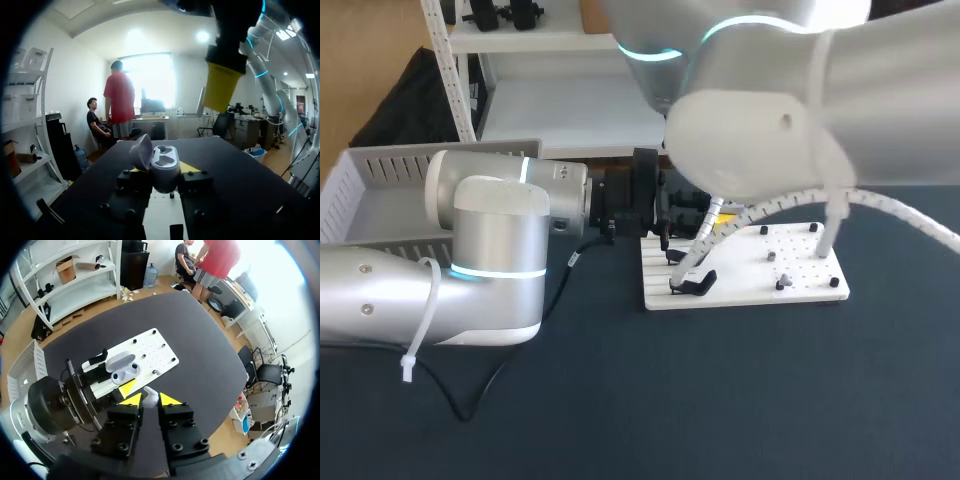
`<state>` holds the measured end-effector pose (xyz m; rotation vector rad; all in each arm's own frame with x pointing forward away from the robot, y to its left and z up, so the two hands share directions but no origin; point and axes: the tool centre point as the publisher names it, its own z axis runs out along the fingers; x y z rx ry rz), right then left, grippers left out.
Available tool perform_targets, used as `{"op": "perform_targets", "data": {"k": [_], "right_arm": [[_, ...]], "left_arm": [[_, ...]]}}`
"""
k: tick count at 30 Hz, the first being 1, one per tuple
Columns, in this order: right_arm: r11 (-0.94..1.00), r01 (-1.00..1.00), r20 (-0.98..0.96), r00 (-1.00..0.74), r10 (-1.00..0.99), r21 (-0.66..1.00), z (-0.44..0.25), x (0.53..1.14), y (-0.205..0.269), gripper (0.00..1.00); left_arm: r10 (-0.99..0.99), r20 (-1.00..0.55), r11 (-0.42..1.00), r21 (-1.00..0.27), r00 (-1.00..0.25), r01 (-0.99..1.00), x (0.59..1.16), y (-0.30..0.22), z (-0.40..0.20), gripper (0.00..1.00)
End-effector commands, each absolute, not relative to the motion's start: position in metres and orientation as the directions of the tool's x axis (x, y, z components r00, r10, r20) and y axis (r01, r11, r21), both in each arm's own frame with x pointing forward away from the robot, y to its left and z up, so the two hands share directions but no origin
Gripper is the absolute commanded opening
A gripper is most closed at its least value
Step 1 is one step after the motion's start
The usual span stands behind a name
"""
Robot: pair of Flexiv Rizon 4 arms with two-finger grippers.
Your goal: Pick up each earbud case from the left stands, insert the matching earbuds, close the lid, and place the case in the box.
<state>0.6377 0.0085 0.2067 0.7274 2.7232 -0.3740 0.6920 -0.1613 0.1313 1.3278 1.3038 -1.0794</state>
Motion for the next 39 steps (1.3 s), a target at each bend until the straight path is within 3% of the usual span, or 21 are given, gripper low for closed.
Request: {"op": "perform_targets", "data": {"k": [1, 39], "right_arm": [[0.817, 0.538, -0.325, -0.825, 0.461, -0.208, 0.209, 0.649, 0.015, 0.00], [0.781, 0.585, -0.291, -0.803, 0.519, -0.221, 0.180, 0.664, 0.006, 0.00]], "left_arm": [[0.161, -0.986, 0.020, 0.045, 0.041, 0.999, 0.693, -0.162, 0.131, 0.00], [0.161, -0.986, 0.020, 0.045, 0.041, 0.999, 0.693, -0.162, 0.131, 0.00]]}}
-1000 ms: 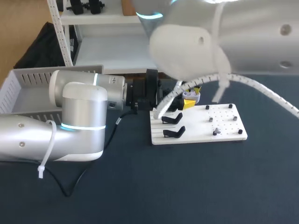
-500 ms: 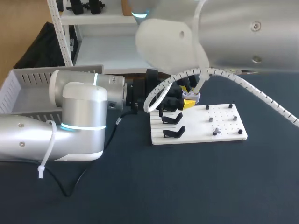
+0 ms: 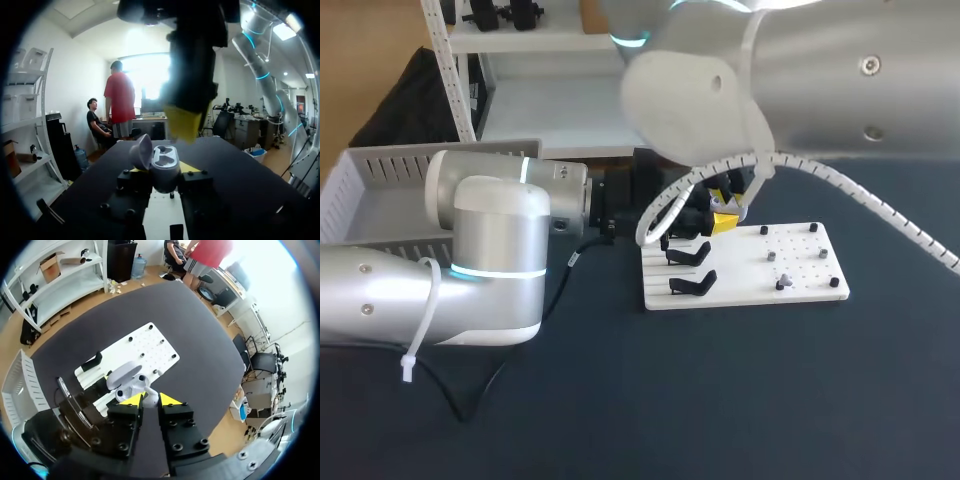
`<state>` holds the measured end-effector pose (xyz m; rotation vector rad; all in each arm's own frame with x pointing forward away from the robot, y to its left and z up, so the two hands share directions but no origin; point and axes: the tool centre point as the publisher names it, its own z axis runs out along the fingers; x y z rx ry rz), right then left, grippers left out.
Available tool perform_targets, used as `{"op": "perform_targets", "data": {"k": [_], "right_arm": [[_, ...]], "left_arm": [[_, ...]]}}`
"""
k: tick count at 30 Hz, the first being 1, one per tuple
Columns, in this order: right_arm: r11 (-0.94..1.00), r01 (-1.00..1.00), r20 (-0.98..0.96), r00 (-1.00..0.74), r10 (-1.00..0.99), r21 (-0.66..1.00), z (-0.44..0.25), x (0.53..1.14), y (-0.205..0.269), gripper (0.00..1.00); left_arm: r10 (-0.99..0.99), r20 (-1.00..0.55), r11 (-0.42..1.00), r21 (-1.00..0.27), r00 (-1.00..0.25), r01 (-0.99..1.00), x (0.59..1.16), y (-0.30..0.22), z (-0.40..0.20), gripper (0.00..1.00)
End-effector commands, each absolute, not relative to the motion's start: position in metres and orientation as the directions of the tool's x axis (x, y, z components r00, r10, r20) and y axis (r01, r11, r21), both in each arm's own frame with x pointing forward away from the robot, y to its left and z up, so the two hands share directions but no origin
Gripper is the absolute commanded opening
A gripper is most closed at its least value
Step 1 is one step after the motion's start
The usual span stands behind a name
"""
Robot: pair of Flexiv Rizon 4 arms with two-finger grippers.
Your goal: Pick up each earbud case from the left stands, insert the matching earbuds, close the lid, and place the case in the box.
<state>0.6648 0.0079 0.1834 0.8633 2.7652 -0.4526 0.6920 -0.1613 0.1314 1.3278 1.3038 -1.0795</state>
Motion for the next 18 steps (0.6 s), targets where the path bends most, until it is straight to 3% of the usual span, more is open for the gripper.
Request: {"op": "perform_targets", "data": {"k": [1, 18], "right_arm": [[0.779, 0.586, -0.290, -0.803, 0.521, -0.221, 0.1798, 0.6645, 0.0053, 0.00], [0.778, 0.591, -0.295, -0.798, 0.525, -0.213, 0.1788, 0.6724, 0.0067, 0.00]], "left_arm": [[0.161, -0.986, 0.020, 0.045, 0.041, 0.999, 0.6930, -0.1623, 0.1311, 0.00], [0.161, -0.986, 0.020, 0.045, 0.041, 0.999, 0.6930, -0.1623, 0.1311, 0.00]]}}
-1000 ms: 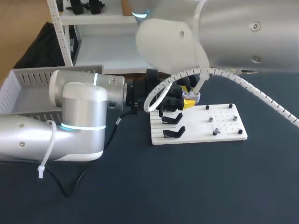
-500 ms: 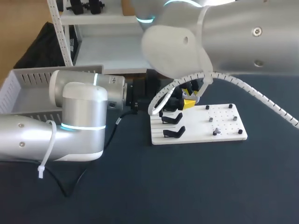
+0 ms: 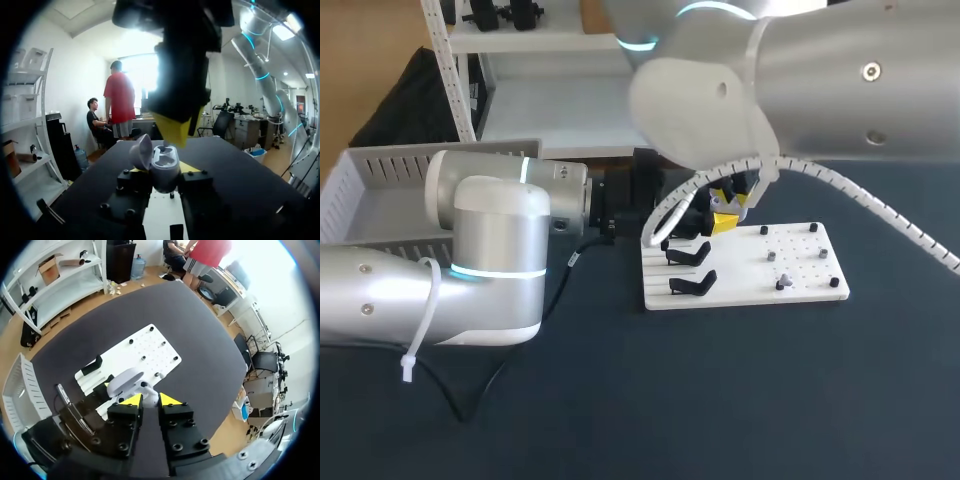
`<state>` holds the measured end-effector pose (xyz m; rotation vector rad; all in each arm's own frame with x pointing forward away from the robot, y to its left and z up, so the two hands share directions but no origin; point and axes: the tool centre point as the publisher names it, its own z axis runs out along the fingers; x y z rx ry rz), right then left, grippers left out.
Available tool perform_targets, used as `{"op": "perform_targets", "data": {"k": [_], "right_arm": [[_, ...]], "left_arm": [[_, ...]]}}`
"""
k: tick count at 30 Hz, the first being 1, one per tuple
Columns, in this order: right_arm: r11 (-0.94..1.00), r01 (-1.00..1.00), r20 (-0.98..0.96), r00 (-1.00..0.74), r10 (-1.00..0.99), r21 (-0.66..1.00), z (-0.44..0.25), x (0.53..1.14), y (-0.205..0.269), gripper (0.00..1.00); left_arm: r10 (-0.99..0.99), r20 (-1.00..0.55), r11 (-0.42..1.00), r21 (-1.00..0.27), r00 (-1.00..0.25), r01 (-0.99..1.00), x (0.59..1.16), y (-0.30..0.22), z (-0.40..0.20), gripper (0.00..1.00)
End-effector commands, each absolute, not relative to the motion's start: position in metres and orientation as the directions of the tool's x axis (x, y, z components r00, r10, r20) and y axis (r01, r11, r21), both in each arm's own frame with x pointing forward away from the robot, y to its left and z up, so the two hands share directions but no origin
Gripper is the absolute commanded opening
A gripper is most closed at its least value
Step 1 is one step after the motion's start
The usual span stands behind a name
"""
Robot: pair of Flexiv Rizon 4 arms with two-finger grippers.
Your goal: Pick up each earbud case from the left stands, insert the matching earbuds, close the lid, and place the case in the box.
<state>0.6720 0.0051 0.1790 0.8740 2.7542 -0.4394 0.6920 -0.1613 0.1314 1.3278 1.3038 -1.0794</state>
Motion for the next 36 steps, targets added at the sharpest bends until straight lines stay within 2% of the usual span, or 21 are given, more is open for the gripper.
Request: {"op": "perform_targets", "data": {"k": [1, 36], "right_arm": [[0.778, 0.591, -0.295, -0.798, 0.525, -0.213, 0.1790, 0.6723, 0.0075, 0.00], [0.750, 0.628, -0.294, -0.771, 0.564, -0.208, 0.1760, 0.6776, 0.0078, 0.00]], "left_arm": [[0.161, -0.986, 0.020, 0.045, 0.041, 0.999, 0.6930, -0.1623, 0.1311, 0.00], [0.161, -0.986, 0.020, 0.045, 0.041, 0.999, 0.6930, -0.1623, 0.1311, 0.00]]}}
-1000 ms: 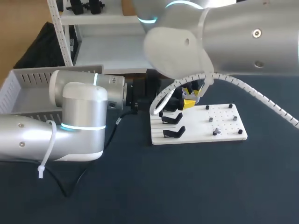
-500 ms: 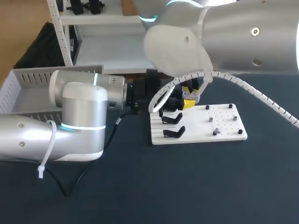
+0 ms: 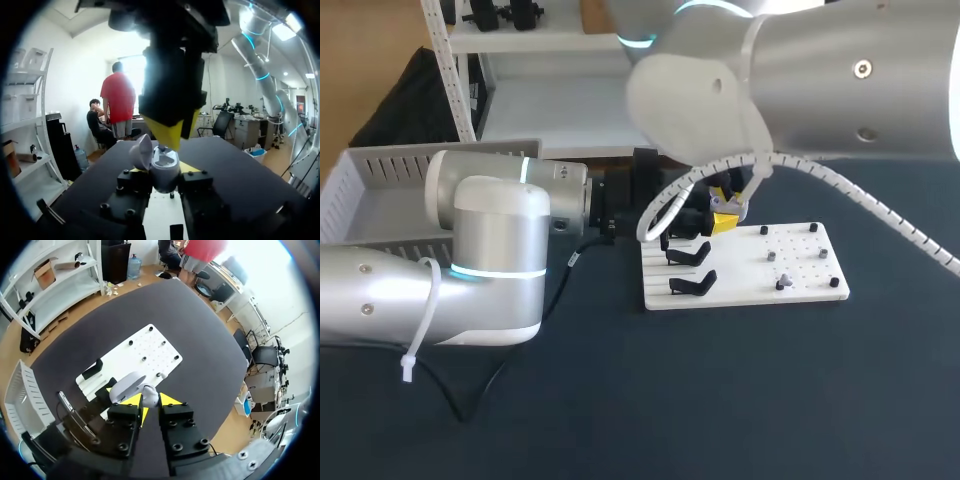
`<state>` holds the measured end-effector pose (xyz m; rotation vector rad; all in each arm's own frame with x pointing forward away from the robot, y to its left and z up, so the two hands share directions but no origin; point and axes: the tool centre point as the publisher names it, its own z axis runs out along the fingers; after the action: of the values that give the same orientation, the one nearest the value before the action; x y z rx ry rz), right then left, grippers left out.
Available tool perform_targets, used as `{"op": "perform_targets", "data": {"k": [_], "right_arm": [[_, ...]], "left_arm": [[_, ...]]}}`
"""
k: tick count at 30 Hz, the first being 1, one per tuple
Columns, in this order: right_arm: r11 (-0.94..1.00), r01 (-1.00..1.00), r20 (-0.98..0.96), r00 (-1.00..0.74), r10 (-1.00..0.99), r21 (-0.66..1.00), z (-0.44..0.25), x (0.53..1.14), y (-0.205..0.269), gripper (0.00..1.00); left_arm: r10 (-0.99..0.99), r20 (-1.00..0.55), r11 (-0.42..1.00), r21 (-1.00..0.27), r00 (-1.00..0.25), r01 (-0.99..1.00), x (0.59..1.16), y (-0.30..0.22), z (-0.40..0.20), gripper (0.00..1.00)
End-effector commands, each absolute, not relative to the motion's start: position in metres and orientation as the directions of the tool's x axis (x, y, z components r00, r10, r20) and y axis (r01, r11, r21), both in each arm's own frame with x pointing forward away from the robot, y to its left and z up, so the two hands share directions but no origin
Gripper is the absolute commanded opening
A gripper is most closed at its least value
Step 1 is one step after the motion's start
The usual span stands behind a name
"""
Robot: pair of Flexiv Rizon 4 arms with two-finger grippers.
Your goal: Pick up each earbud case from the left stands, insert the matching earbuds, close the lid, and place the case in the box.
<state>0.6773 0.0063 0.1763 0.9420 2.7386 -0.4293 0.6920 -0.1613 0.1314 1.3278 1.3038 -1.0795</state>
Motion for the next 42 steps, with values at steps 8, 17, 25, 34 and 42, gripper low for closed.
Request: {"op": "perform_targets", "data": {"k": [8, 17, 25, 34, 42], "right_arm": [[0.747, 0.630, -0.289, -0.770, 0.568, -0.210, 0.1742, 0.6784, 0.0070, 0.00], [0.744, 0.634, -0.292, -0.767, 0.571, -0.212, 0.1739, 0.6816, 0.0041, 0.00], [0.746, 0.630, -0.284, -0.771, 0.570, -0.215, 0.1707, 0.6813, 0.0053, 0.00], [0.744, 0.630, -0.271, -0.773, 0.574, -0.221, 0.1655, 0.6807, 0.0053, 0.00], [0.745, 0.633, -0.268, -0.770, 0.578, -0.212, 0.1676, 0.6813, 0.0059, 0.19]], "left_arm": [[0.161, -0.986, 0.020, 0.045, 0.041, 0.999, 0.6930, -0.1623, 0.1311, 0.00], [0.161, -0.986, 0.020, 0.045, 0.041, 0.999, 0.6930, -0.1623, 0.1311, 0.00], [0.161, -0.986, 0.020, 0.045, 0.041, 0.999, 0.6930, -0.1623, 0.1311, 0.00], [0.161, -0.986, 0.020, 0.045, 0.041, 0.999, 0.6930, -0.1623, 0.1311, 0.00], [0.161, -0.986, 0.020, 0.045, 0.041, 0.999, 0.6930, -0.1623, 0.1311, 0.00]]}}
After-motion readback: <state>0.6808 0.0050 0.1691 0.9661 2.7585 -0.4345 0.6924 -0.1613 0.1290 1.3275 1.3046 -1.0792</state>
